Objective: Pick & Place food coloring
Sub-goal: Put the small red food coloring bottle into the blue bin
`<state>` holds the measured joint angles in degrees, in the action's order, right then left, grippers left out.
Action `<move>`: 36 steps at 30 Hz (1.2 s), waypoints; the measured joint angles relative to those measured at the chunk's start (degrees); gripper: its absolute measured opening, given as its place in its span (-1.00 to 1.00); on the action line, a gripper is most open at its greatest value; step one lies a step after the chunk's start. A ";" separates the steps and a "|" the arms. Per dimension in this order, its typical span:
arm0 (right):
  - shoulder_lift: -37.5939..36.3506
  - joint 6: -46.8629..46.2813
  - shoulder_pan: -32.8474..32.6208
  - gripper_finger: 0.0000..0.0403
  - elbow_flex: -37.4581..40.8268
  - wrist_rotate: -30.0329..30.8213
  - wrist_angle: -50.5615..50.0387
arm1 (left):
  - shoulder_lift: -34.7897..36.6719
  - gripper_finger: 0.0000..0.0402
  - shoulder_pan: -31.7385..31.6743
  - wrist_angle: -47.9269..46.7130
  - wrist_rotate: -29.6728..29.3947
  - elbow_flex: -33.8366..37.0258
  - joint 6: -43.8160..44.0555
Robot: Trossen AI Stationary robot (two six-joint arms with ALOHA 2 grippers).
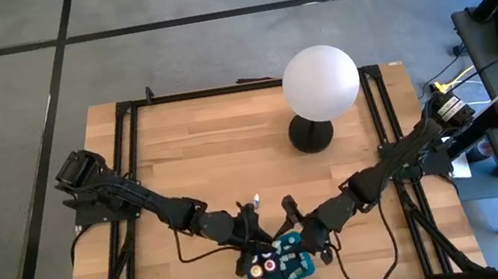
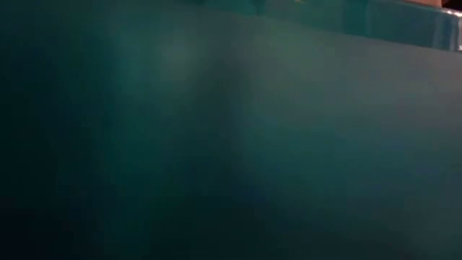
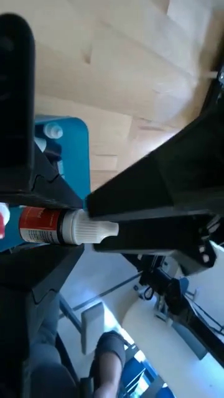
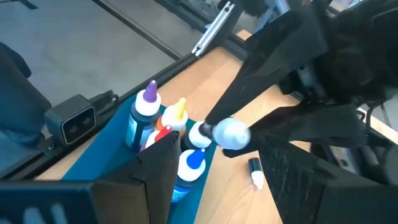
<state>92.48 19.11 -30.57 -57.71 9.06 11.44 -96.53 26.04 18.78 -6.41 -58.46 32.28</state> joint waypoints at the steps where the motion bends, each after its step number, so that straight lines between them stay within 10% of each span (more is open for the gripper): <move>1: 0.20 0.00 0.04 0.09 0.00 0.03 0.15 | 0.00 -0.55 -0.19 0.05 0.08 0.00 0.02; 36: 0.31 -0.92 0.84 -0.72 0.04 -0.66 1.01 | 0.00 -0.50 -0.69 0.61 0.45 0.01 -7.22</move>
<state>92.79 18.20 -29.74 -57.67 8.40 12.45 -96.53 25.34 19.39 -5.96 -58.44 25.06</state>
